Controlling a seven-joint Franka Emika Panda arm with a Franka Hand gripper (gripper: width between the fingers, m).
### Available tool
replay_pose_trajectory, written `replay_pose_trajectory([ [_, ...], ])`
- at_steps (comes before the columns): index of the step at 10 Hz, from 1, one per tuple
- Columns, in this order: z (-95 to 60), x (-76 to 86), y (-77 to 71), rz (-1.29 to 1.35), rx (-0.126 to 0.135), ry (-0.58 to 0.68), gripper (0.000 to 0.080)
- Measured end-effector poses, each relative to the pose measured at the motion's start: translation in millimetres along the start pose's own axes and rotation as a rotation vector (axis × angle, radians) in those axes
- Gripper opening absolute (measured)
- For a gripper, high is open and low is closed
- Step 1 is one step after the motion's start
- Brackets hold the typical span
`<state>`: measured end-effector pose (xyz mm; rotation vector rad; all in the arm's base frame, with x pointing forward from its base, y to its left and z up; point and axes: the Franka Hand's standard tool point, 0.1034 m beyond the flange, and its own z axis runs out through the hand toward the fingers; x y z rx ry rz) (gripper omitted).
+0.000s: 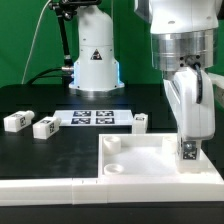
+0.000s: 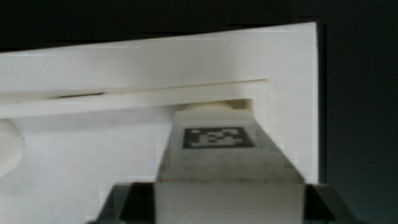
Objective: Assemble one leg
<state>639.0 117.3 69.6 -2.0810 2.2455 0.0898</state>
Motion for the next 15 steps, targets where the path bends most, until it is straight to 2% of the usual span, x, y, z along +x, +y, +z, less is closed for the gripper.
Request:
replay_pose_trajectory([
  [1,0.2,-0.1,0.1,-0.023,0.0,0.0,0.0401],
  [2,0.5,0.4,0.0,-0.084,-0.005,0.0,0.0535],
  [3,0.7,1.0,-2.4,-0.14,-0.01,-0.002,0.0625],
  [4,0.8,0.0,-3.4,-0.194,-0.005,-0.002,0.0642],
  [10,1.7,-4.7,-2.1,-0.942,-0.013,0.013,0.0649],
  [15,1.0,-2.1,-3.5,-1.394,-0.021,0.022,0.0649],
])
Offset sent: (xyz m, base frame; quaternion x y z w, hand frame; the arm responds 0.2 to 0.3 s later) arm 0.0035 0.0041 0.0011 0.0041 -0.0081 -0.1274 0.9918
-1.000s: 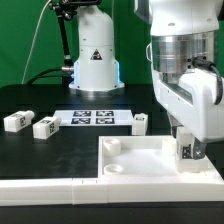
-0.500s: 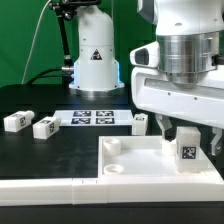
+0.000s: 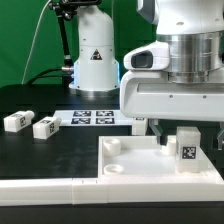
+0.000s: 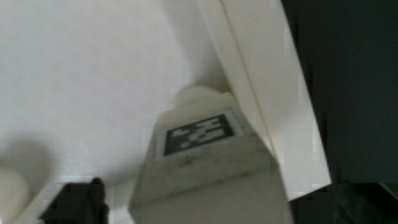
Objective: Assemble one leg
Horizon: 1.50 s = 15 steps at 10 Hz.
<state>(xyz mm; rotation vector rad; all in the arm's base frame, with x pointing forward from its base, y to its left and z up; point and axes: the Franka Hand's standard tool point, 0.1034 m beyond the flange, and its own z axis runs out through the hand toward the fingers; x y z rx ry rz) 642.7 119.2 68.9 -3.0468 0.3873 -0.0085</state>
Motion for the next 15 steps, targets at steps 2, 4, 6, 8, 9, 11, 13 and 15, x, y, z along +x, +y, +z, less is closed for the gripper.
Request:
replay_pose_trajectory([
  [2,-0.1,0.9,2.2,-0.132,-0.008,0.002,0.0649],
  [4,0.0,0.9,2.4,-0.132,-0.008,0.002,0.0384],
  [6,-0.1,1.0,2.4,-0.132,-0.008,0.002,0.029],
  [8,-0.2,1.4,3.0,-0.099,-0.007,0.002,0.029],
  [9,-0.2,2.1,5.2,-0.076,-0.006,0.002,0.029],
  [11,-0.4,1.3,10.7,0.174,0.002,0.001,0.029],
  [13,-0.4,2.0,17.6,0.333,-0.011,0.005,0.0294],
  [15,-0.6,3.0,21.9,0.401,-0.019,0.006,0.0297],
])
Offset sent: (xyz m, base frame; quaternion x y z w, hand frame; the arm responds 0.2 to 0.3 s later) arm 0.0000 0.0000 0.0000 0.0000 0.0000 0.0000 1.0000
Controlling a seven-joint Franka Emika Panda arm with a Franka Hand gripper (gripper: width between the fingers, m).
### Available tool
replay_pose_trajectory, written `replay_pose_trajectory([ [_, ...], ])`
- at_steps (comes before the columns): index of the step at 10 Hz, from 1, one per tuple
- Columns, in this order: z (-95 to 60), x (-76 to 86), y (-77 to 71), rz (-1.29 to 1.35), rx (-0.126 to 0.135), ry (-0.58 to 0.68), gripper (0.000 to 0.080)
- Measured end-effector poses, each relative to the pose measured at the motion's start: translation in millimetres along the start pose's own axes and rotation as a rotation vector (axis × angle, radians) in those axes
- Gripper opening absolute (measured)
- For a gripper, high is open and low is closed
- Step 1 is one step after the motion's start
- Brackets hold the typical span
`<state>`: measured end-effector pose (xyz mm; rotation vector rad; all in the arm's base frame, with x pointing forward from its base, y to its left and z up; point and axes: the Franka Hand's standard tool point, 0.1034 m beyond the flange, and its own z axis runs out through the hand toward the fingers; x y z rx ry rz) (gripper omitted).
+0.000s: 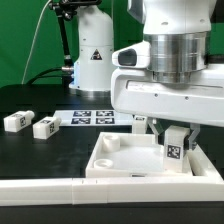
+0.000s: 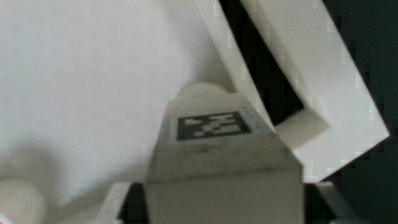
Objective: Assemble one leg
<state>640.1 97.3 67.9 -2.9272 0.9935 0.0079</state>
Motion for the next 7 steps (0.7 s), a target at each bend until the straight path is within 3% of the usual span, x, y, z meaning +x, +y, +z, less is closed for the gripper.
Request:
replay_pose_trajectory([
  [2,0.7,0.0,0.2,-0.008,0.001,-0.001,0.0309],
  [3,0.8,-0.1,0.2,-0.008,0.0,-0.001,0.0524],
  [4,0.9,0.0,0.2,-0.008,0.0,-0.001,0.0524],
  [5,1.0,-0.1,0.3,-0.008,0.0,-0.001,0.0623],
  [7,1.2,-0.1,0.4,-0.008,0.0,-0.001,0.0642],
])
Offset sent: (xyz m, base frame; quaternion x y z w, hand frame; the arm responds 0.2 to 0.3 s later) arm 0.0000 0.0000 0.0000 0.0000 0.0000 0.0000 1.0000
